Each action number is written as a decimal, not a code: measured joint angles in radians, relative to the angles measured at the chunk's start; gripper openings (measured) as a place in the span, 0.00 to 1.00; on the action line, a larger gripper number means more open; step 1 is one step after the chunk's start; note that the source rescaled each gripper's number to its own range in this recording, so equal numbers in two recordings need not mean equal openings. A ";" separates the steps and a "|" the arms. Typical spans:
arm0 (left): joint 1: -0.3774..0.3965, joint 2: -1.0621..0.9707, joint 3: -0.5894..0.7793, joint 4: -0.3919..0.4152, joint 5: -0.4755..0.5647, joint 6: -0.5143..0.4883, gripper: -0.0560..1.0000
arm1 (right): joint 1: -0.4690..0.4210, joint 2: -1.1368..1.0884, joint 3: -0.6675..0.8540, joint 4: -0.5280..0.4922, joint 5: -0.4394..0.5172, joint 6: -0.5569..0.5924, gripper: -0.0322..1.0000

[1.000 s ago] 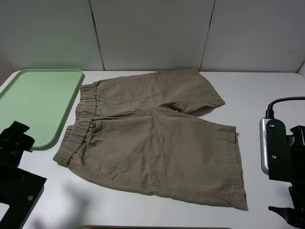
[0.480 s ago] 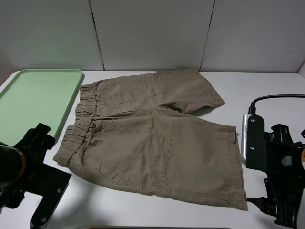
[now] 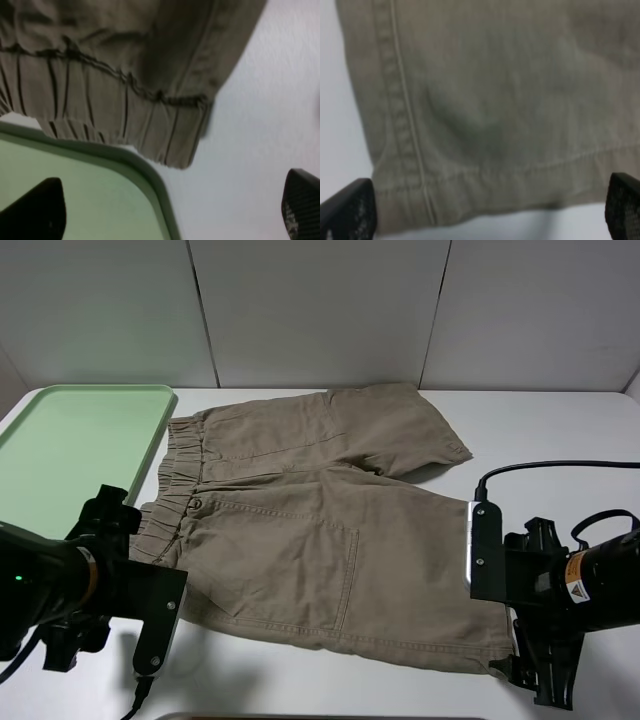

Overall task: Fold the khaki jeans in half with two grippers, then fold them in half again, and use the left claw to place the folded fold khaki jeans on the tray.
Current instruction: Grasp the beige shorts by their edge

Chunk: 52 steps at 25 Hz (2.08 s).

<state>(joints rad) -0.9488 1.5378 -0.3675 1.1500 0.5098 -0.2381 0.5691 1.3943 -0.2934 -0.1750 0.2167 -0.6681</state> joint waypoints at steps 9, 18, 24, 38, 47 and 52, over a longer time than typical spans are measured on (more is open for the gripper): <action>0.114 0.001 -0.018 0.034 -0.077 -0.080 0.90 | 0.000 0.070 0.000 0.012 -0.040 0.000 1.00; 0.191 0.001 -0.018 0.072 -0.158 -0.083 0.90 | 0.000 0.130 -0.001 0.017 -0.060 0.000 1.00; 0.202 0.001 -0.018 0.079 -0.181 -0.083 0.89 | 0.000 0.160 -0.001 0.020 -0.105 0.003 0.75; 0.202 0.001 -0.018 0.037 -0.247 -0.083 0.89 | 0.000 0.195 -0.002 0.020 -0.147 0.013 0.33; 0.202 0.001 0.008 0.013 -0.258 0.088 0.88 | 0.000 0.195 -0.002 0.020 -0.156 0.017 0.33; 0.202 0.001 0.018 0.016 -0.259 0.149 0.85 | 0.000 0.198 -0.002 0.023 -0.183 0.042 0.33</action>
<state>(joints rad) -0.7469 1.5389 -0.3498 1.1663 0.2511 -0.0895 0.5691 1.5921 -0.2951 -0.1517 0.0341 -0.6259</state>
